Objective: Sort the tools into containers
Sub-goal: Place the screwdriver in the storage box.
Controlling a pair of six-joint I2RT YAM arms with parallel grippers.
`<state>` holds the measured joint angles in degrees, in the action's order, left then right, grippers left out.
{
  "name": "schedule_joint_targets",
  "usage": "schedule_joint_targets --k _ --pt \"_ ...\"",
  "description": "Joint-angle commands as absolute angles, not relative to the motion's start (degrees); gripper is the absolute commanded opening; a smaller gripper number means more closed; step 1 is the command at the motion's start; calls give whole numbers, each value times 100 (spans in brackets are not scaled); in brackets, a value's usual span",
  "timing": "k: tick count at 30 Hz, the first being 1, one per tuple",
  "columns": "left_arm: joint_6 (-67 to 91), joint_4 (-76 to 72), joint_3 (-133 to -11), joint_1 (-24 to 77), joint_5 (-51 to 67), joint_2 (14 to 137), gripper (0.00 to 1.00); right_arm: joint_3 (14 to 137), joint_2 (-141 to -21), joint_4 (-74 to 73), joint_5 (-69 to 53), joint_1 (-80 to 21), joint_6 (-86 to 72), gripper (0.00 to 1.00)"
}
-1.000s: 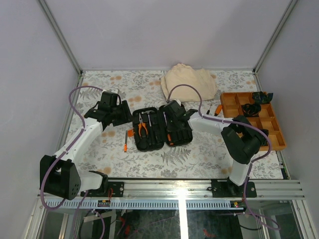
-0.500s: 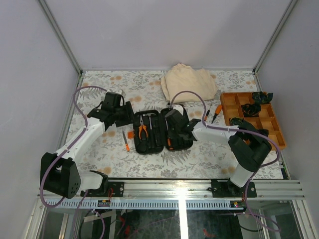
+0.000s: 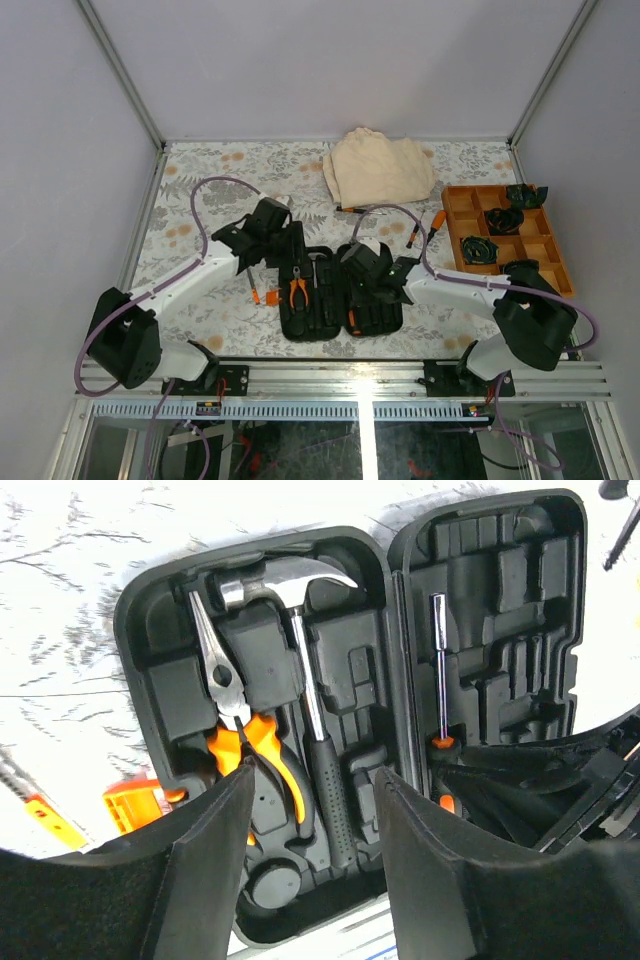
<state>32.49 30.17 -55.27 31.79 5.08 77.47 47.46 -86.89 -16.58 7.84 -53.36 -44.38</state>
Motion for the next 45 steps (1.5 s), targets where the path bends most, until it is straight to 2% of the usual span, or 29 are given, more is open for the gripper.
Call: schedule_joint_targets --k 1,10,16,21,26,35,45 --pt "3500 2474 -5541 3429 327 7850 50 4643 -8275 -2629 752 -5432 -4481 37" --pt "3473 2384 -5069 3464 123 7861 50 4798 -7139 -2506 1683 -5291 -4274 53" --pt "3454 2409 -4999 3465 8 8056 50 4272 -6493 -2982 2081 -4731 -4336 53" --pt "3504 2399 -5098 3468 -48 8357 49 3721 -6153 -2945 1746 -4112 -4148 49" --pt "3550 2413 -5303 3471 -193 8726 49 3460 -6295 -2757 1434 -3801 -3983 48" --pt "3586 2462 -5807 3463 -495 9384 49 3244 -6581 -2298 474 -3770 -3769 47" --pt "3489 2457 -6569 3463 -608 10209 48 2789 -6535 -1506 -1140 -3771 -3945 47"
